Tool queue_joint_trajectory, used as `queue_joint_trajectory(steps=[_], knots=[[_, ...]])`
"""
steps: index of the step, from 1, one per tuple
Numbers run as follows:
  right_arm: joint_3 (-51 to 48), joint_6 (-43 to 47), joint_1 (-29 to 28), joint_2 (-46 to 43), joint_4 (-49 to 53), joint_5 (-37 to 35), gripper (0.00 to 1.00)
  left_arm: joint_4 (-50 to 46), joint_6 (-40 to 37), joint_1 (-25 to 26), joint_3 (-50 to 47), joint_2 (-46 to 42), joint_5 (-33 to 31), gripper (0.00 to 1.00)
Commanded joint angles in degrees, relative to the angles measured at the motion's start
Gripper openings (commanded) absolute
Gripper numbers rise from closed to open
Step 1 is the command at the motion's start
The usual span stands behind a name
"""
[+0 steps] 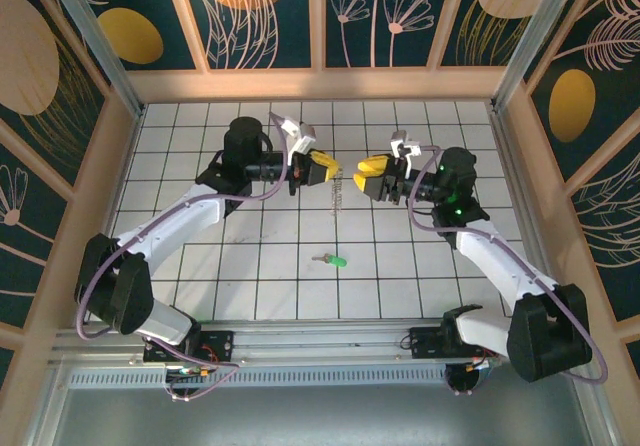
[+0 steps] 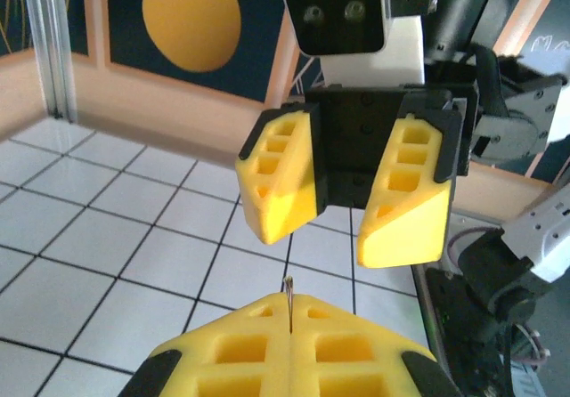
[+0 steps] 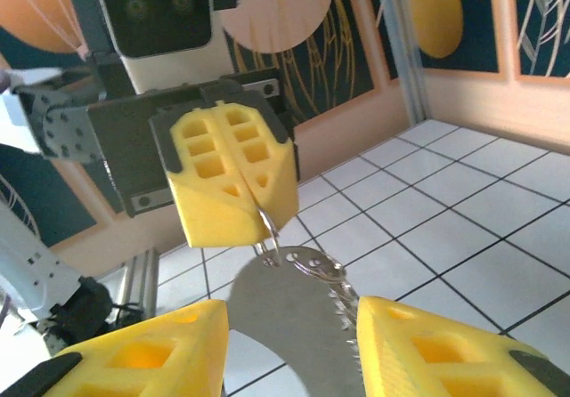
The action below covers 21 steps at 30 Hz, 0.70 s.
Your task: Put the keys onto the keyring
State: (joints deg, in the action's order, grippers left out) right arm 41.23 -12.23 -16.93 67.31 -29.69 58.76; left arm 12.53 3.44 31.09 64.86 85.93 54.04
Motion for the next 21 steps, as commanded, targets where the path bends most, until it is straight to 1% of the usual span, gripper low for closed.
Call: queue_joint_trajectory(steps=[1,6,15,21], knots=[[1.75,2.64,0.10,1.13,0.69,6.14,0.43,-9.63,-6.17,0.12,3.19,0.55,1.91,0.00],[2.42,2.59,-0.56,3.27,-0.19,8.55,0.43,-12.51,-7.90,0.20,4.24,0.38,2.04,0.00],[4.62,1.95,-2.61,7.18,-2.75,8.83,0.41,-12.89,-8.39,0.19,4.57,0.77,3.35,0.00],[5.76,1.75,-3.97,9.10,-3.75,8.96,0.37,-12.90,-8.67,0.20,4.92,1.08,3.96,0.00]])
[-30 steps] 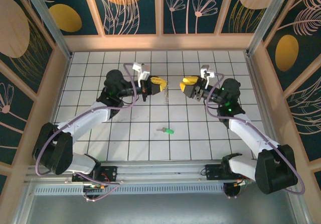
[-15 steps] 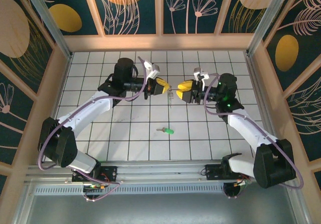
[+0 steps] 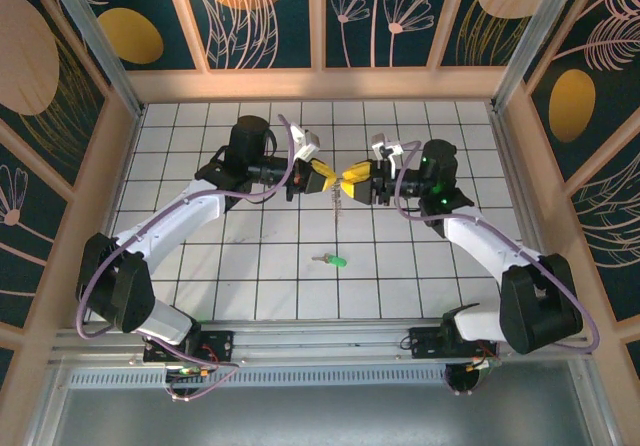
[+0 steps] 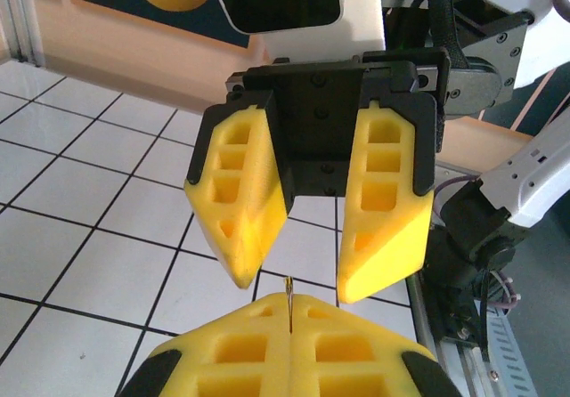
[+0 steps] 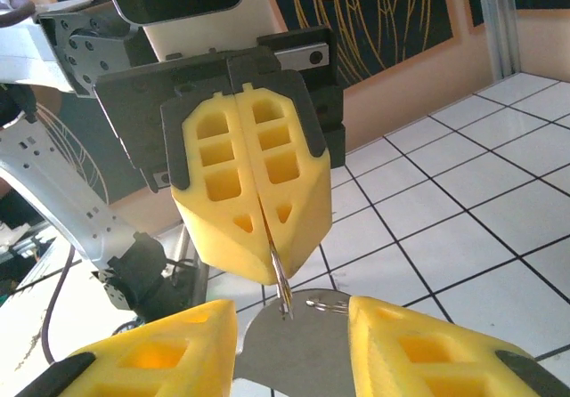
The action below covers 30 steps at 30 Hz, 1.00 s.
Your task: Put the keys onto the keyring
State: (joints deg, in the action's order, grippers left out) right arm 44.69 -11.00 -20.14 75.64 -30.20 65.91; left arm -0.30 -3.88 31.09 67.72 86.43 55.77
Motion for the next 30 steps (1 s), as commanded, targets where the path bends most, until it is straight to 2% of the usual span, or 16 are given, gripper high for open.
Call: queue_joint_trajectory(steps=[1,11,12,15,16,22,25,30], knots=[[2.44,0.55,-0.78,1.06,-3.37,1.93,0.35,-0.10,-1.40,0.25,2.06,0.66,2.35,0.00],[3.11,0.76,-1.25,2.10,-3.49,1.70,0.16,-0.50,-2.16,0.27,2.32,0.95,2.72,0.00],[3.08,0.94,-1.26,2.06,-3.18,1.53,0.16,-0.50,-2.18,0.28,2.33,0.93,2.60,0.00],[2.59,1.35,-0.81,1.44,-2.31,0.25,0.36,-0.17,-2.23,0.27,2.16,0.73,1.74,0.00],[1.90,0.98,-0.34,0.67,-2.89,-0.52,0.38,0.30,-1.99,0.19,1.91,0.46,1.32,0.00],[-5.32,-6.77,5.41,-5.61,-11.86,-5.16,0.42,8.57,2.45,0.25,-1.84,-2.07,-1.21,0.00],[-7.89,-8.86,6.51,-8.37,-12.87,-9.48,0.43,13.58,4.79,0.19,-4.12,-3.23,-2.21,0.00],[-12.62,-12.85,6.58,-11.73,-14.69,-16.23,0.43,28.62,12.30,0.20,-10.39,-4.93,-4.68,0.00]])
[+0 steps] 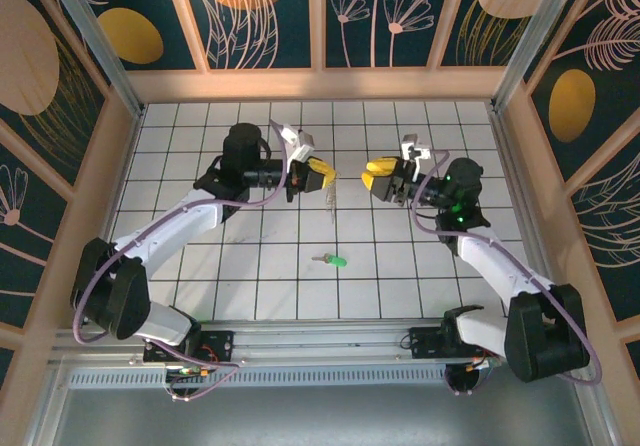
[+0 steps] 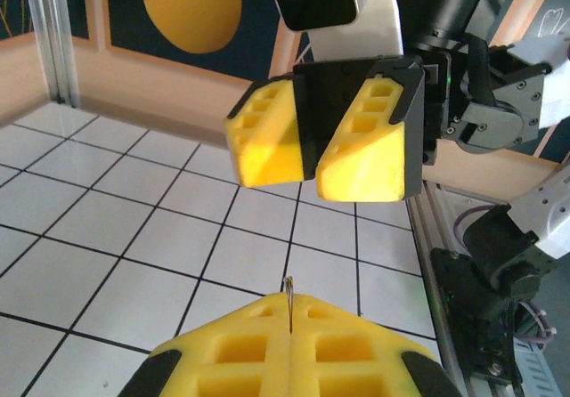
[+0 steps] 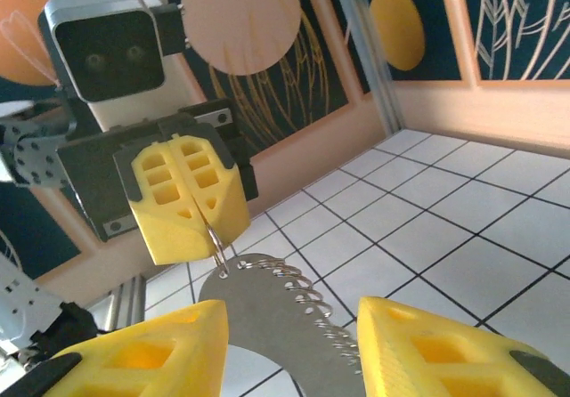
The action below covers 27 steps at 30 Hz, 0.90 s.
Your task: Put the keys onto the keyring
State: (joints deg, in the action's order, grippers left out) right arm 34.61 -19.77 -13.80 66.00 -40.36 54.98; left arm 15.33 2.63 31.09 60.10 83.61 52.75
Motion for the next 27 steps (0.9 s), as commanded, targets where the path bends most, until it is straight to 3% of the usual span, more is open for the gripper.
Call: queue_joint_trajectory(steps=[1,12,20,27], knots=[[-3.46,-4.73,0.19,-2.53,-5.06,-6.16,0.43,16.60,7.45,0.20,-3.92,-2.43,-2.37,0.00],[-8.01,-5.94,-5.15,-0.30,2.81,-19.25,0.43,51.13,20.94,0.18,-17.28,-3.29,-11.45,0.00],[-7.76,-3.43,-11.29,6.67,12.99,-31.20,0.41,60.12,19.38,0.20,-22.20,-5.60,-21.51,0.00],[-4.79,-1.15,-19.10,16.21,18.79,-35.75,0.38,59.99,15.26,0.20,-23.43,-7.71,-26.45,0.00]])
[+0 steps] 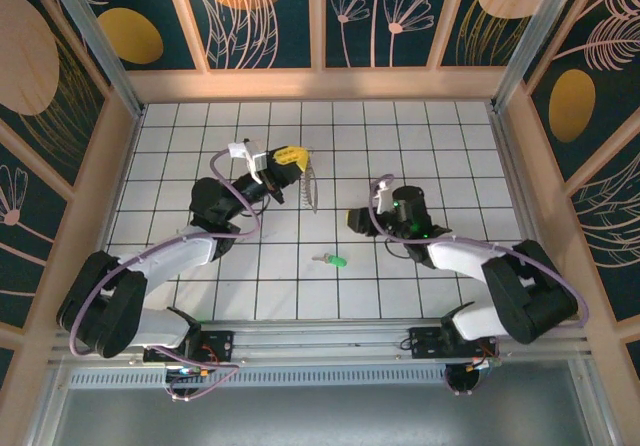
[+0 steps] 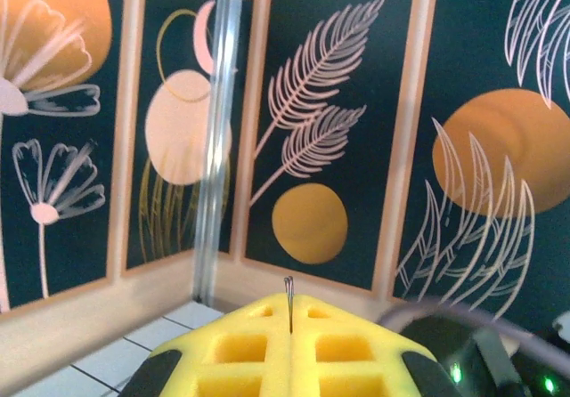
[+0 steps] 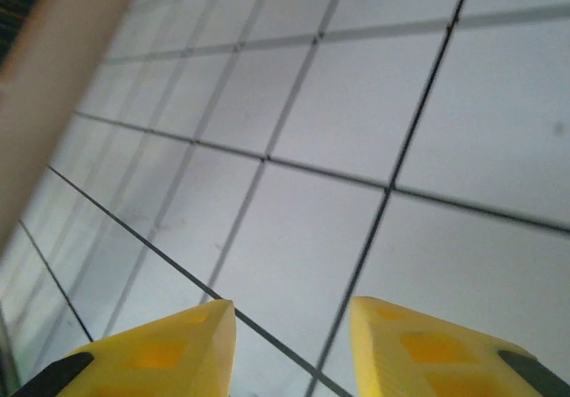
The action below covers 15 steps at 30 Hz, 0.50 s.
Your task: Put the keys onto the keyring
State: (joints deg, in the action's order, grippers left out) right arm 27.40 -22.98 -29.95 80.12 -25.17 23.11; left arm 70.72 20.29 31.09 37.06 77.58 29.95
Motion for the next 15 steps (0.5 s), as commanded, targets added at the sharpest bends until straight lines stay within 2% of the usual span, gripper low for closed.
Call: queue_joint_trajectory(steps=[1,6,15], knots=[[2.90,2.55,-4.42,2.98,4.52,-5.15,0.38,4.56,-2.86,0.15,-0.49,-1.85,-3.80,0.00],[5.95,4.58,-11.35,6.15,9.71,-12.06,0.38,5.04,-3.88,0.01,-0.85,-2.86,-5.07,0.00],[9.94,6.37,-18.87,9.63,15.49,-18.08,0.38,6.25,-3.54,-1.03,-1.08,-3.73,-6.51,0.00]])
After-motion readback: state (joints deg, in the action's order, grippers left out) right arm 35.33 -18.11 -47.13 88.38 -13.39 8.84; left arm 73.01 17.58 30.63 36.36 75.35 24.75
